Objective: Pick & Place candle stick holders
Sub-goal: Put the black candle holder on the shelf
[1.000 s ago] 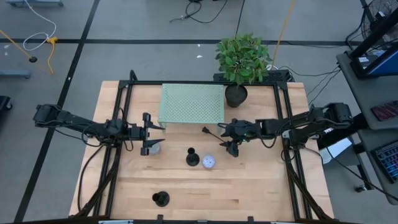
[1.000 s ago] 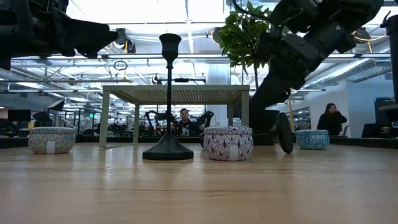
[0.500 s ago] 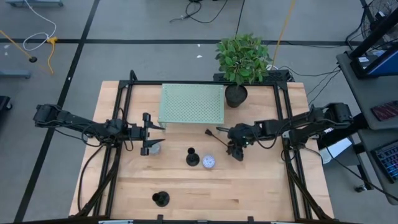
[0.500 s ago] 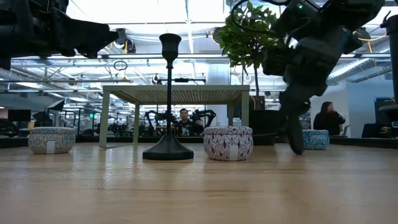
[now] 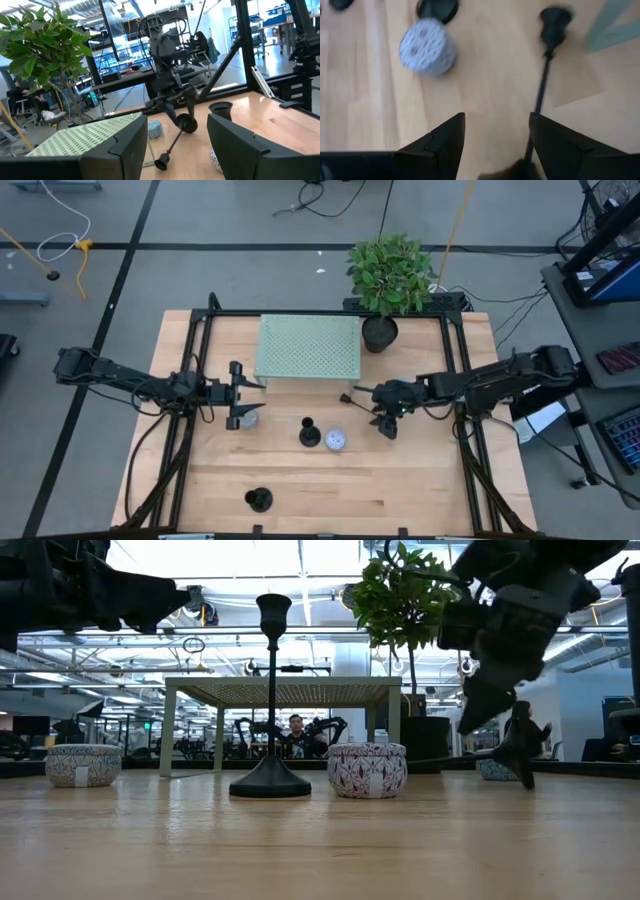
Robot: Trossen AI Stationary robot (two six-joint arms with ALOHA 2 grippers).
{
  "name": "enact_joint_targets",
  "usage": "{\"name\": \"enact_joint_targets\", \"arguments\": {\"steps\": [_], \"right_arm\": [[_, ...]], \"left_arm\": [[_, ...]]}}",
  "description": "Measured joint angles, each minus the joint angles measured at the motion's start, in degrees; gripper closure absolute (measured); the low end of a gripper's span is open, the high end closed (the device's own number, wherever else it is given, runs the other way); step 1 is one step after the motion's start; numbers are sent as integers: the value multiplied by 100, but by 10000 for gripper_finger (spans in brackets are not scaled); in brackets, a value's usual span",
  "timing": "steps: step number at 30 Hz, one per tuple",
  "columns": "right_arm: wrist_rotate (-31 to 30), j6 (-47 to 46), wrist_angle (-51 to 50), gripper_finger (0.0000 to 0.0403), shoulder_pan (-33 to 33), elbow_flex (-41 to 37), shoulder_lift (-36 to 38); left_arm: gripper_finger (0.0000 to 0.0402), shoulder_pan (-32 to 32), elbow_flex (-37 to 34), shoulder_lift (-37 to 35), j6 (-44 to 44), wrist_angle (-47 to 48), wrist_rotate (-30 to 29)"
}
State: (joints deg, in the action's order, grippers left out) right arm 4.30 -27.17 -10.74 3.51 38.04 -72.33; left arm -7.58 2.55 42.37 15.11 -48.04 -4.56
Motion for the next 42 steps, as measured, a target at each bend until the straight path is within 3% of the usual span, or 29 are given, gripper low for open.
{"name": "enact_joint_targets", "arguments": {"steps": [5, 23, 42], "right_arm": [[-467, 60, 55, 191, -156, 2, 199], [-424, 408, -56, 194, -721, 2, -706], [-103, 236, -70, 291, -719, -143, -757]], "left_arm": [[188, 1, 0, 0, 180, -3, 0], [188, 1, 0, 0, 474, -47, 2], [188, 1, 0, 0, 429, -18, 8]]}}
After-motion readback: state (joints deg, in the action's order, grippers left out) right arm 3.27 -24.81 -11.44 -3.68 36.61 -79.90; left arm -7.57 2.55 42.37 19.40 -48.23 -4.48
